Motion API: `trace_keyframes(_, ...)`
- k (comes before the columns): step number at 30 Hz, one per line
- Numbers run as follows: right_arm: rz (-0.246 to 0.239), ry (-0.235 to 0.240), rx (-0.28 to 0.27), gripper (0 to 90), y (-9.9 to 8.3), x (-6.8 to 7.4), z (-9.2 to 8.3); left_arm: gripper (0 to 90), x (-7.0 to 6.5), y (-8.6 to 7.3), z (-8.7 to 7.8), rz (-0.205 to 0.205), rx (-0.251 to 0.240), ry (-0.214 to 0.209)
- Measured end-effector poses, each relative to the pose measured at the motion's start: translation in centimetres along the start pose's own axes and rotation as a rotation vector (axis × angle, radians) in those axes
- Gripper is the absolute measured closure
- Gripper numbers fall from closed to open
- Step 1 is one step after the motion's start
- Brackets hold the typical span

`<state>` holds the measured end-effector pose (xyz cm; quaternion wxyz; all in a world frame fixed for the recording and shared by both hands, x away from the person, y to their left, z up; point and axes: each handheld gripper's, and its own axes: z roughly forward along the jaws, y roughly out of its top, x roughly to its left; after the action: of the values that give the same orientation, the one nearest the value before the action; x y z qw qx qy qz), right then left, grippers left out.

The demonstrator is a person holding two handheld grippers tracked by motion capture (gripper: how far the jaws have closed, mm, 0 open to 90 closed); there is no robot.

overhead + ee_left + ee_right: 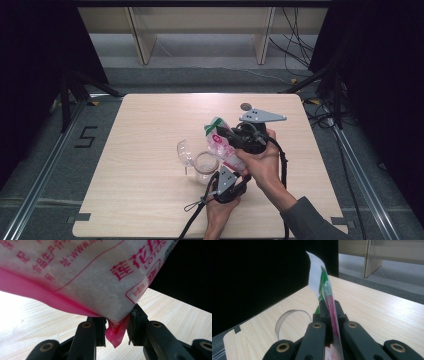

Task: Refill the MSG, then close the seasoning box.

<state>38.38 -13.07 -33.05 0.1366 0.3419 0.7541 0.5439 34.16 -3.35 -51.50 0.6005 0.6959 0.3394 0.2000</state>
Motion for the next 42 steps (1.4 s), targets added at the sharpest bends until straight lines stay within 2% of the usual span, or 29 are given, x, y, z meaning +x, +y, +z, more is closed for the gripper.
trace_keyframes(1,0.015,-0.003,0.008,90.0,0.0,0.1,0.0,71.0,0.0,0.0,0.0,0.005,-0.003,-0.002)
trace_keyframes(2,-0.004,-0.008,-0.010,90.0,0.0,0.1,0.1,71.1,0.0,0.0,0.0,0.003,-0.003,-0.002)
trace_keyframes(5,-0.001,0.010,0.007,90.0,0.1,0.3,0.3,71.0,0.1,0.1,0.0,0.006,-0.003,-0.001)
trace_keyframes(11,-0.015,0.008,0.007,90.0,0.1,0.4,0.4,71.1,-0.1,0.1,0.0,0.001,-0.004,-0.007)
trace_keyframes(13,0.005,-0.001,0.011,90.0,0.0,0.7,0.4,71.1,-0.2,0.0,0.1,-0.003,-0.007,-0.009)
trace_keyframes(14,-0.012,0.003,0.015,90.0,0.1,0.5,0.5,71.1,-0.2,0.0,0.1,0.004,0.001,-0.011)
trace_keyframes(15,0.007,-0.009,0.030,90.0,0.1,0.6,0.4,71.2,-0.3,0.0,0.1,0.011,0.001,-0.006)
trace_keyframes(17,-0.023,-0.005,0.027,90.0,0.0,0.3,0.7,71.3,-0.4,-0.1,0.1,0.007,0.000,-0.011)
trace_keyframes(23,-0.018,-0.002,0.032,90.0,0.0,0.4,1.0,71.5,-0.2,-0.2,0.1,0.011,0.005,-0.012)
trace_keyframes(25,-0.001,-0.004,0.040,90.0,0.0,0.5,1.1,71.5,-0.2,-0.2,0.1,0.007,0.002,-0.013)
trace_keyframes(31,-0.031,-0.011,0.057,90.0,0.1,0.5,1.5,71.7,-0.2,-0.3,0.1,0.007,-0.001,-0.019)
trace_keyframes(34,-0.021,-0.001,0.061,90.0,0.1,0.5,1.7,71.7,-0.1,-0.4,0.1,0.007,0.001,-0.021)
trace_keyframes(36,-0.018,-0.015,0.063,90.0,0.0,0.6,1.8,71.7,-0.1,-0.5,0.1,0.005,-0.004,-0.021)
trace_keyframes(38,-0.038,-0.010,0.069,90.0,0.1,0.5,2.1,71.7,-0.1,-0.5,0.1,0.000,-0.007,-0.027)
trace_keyframes(40,-0.022,-0.020,0.086,90.0,0.0,0.7,2.2,71.8,-0.1,-0.5,0.1,0.002,-0.006,-0.028)
trace_keyframes(42,-0.048,-0.015,0.088,90.0,0.1,0.7,2.4,71.8,-0.1,-0.5,0.1,0.000,-0.009,-0.030)
